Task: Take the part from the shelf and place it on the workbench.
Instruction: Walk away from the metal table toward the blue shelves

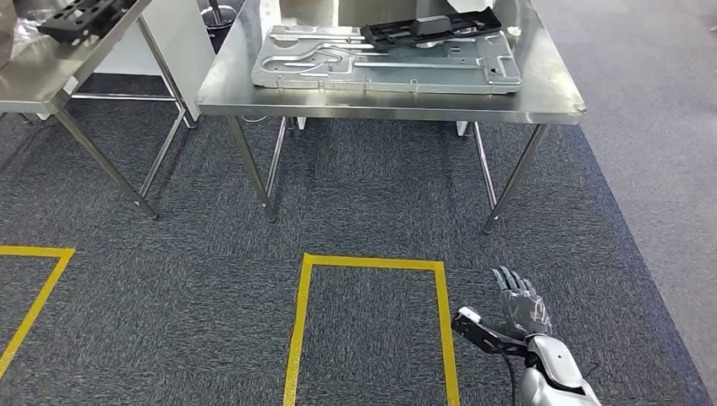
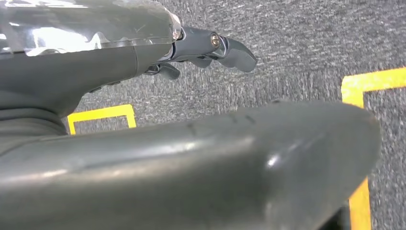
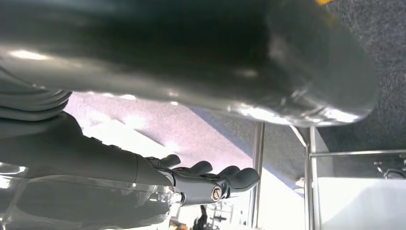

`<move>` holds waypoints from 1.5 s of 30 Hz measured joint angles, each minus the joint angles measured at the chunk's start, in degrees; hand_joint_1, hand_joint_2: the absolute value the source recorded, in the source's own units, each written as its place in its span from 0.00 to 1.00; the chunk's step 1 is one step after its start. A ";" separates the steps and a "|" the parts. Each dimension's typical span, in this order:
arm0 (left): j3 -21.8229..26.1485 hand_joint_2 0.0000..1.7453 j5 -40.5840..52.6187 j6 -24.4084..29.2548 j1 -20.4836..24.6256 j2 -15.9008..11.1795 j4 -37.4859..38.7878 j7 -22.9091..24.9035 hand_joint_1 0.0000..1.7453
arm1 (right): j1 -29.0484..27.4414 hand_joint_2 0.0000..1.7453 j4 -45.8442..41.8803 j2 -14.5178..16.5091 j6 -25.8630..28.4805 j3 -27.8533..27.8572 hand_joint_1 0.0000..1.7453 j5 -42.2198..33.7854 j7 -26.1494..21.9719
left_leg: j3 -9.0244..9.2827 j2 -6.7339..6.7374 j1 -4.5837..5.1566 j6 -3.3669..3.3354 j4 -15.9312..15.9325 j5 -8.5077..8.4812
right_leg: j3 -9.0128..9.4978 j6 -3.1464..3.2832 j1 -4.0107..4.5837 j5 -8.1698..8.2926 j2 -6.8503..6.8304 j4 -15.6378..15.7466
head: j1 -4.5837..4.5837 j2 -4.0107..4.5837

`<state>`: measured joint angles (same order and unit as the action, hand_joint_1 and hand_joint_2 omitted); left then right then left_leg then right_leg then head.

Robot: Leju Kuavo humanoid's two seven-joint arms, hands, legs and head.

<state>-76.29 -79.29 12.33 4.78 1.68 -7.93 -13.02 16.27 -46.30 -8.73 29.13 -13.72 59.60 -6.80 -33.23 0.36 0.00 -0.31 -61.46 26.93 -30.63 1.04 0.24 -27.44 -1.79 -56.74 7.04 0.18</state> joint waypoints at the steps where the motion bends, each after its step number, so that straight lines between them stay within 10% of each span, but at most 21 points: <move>1: -0.07 0.00 0.03 0.04 0.05 -0.04 0.00 0.04 0.00 | -0.19 0.00 -0.43 0.12 -0.02 0.25 0.00 0.28 0.23 | 1.38 0.30 0.24 -0.48 2.57 -0.36 | -0.09 -0.18 0.07 0.03 -0.15 -0.07 | 0.00 0.00; 6: -0.49 0.00 0.05 0.19 0.13 0.13 -0.01 0.38 0.00 | -1.46 0.00 -2.86 0.84 -0.26 1.79 0.00 2.21 0.70 | 2.05 0.07 -0.11 -1.69 5.47 -1.21 | -1.15 -1.68 -0.02 -1.20 0.13 -1.86 | -0.01 0.00; 9: -0.77 0.00 0.01 0.37 0.26 0.24 -0.01 0.52 0.00 | -2.14 0.00 -3.68 0.97 -0.68 2.94 0.00 2.26 -0.22 | 1.80 -0.16 -0.26 -2.06 5.85 -1.63 | -6.26 -2.51 -0.61 -6.49 1.46 -12.28 | -0.02 -0.01; 11: -0.84 0.00 -0.08 0.37 0.19 0.26 -0.01 0.56 0.00 | -2.83 0.00 -3.94 1.06 -1.43 3.63 0.00 0.70 -2.06 | 1.70 -0.43 -0.31 -1.97 5.73 -1.64 | -8.38 -3.03 -1.13 -7.13 1.55 -16.46 | -0.02 0.01; 16: -1.01 0.00 -0.25 -0.01 0.31 0.38 0.00 0.57 0.00 | -2.97 0.00 -4.12 1.18 -2.91 5.07 0.00 -2.34 -5.17 | 1.34 -0.85 -0.43 -0.68 4.36 -0.99 | -1.29 -3.38 -1.88 0.39 1.85 -1.46 | -0.01 0.00; 22: -1.04 0.00 -0.79 0.04 0.27 0.21 0.00 0.60 0.00 | -1.93 0.00 -3.43 1.27 -2.87 5.26 0.00 -1.15 -5.40 | 0.98 -0.86 0.10 -2.00 4.61 -1.20 | -0.95 -2.76 -2.06 1.18 1.87 0.42 | 0.00 -0.01; 25: -1.04 0.00 -0.99 0.21 0.38 0.39 -0.02 0.63 0.00 | -1.02 0.00 -3.12 1.27 -2.44 5.27 0.00 -0.98 -5.22 | 3.96 -0.95 -0.60 -2.42 10.44 -4.10 | -0.34 -2.70 -1.71 0.68 1.80 0.45 | -0.03 0.00; 29: -1.10 0.00 -0.91 0.41 0.49 0.55 -0.03 0.67 0.00 | -0.60 0.00 -2.47 0.79 -1.99 5.54 0.00 -1.67 -4.70 | 4.53 -2.03 -1.81 -0.96 12.38 -5.33 | -5.41 -3.73 -2.32 -5.44 1.95 -10.73 | -0.05 -0.01; 34: -1.18 0.00 -0.72 0.50 0.39 0.58 0.01 0.81 0.00 | -0.83 0.00 -1.97 0.22 -1.70 5.98 0.00 -2.08 -4.68 | 1.13 -4.61 -4.00 2.96 6.07 -2.74 | -1.02 -6.70 -4.72 -0.81 4.42 -2.54 | -0.08 -0.01; 36: -1.19 0.00 -0.64 0.55 0.44 0.45 0.01 0.82 0.00 | -1.12 0.00 -1.78 0.13 -1.52 6.19 0.00 -2.09 -4.61 | -0.50 -5.43 -3.95 4.13 3.86 -1.97 | -1.41 -5.29 -4.72 -1.67 5.73 -3.07 | 0.03 -0.01; 39: -1.24 0.00 -0.55 0.59 0.19 0.58 -0.03 0.93 0.00 | -1.42 0.00 -1.77 0.12 -1.32 6.45 0.00 -2.21 -4.43 | -1.65 -5.16 -3.99 4.61 2.76 -1.69 | -2.24 -2.87 -4.34 -1.88 4.13 -4.37 | 0.21 -0.01; 42: -1.26 0.00 -0.54 0.62 0.34 0.62 -0.03 1.04 0.00 | -1.56 0.00 -2.01 -0.03 -1.21 7.13 0.00 -2.59 -4.10 | -5.51 -1.46 -3.35 3.71 -5.59 2.65 | -2.47 -1.83 -3.42 -1.78 2.15 -4.40 | 0.23 0.00; 45: -1.28 0.00 -0.52 0.65 0.35 0.65 -0.03 1.05 0.00 | -1.84 0.00 -2.04 -0.24 -1.20 7.83 0.00 -2.86 -4.02 | -9.50 -0.59 -2.17 2.22 -14.84 6.04 | -2.56 -1.17 -2.02 -1.85 -0.19 -4.39 | 0.22 0.01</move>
<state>-77.56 -79.81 12.98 5.13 2.33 -7.96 -11.96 14.42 -48.34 -8.97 27.93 -5.89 56.75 -10.82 -42.72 -0.23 -2.17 1.91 -76.29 32.97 -33.19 -0.14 -1.78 -29.29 -1.98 -61.12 7.26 0.19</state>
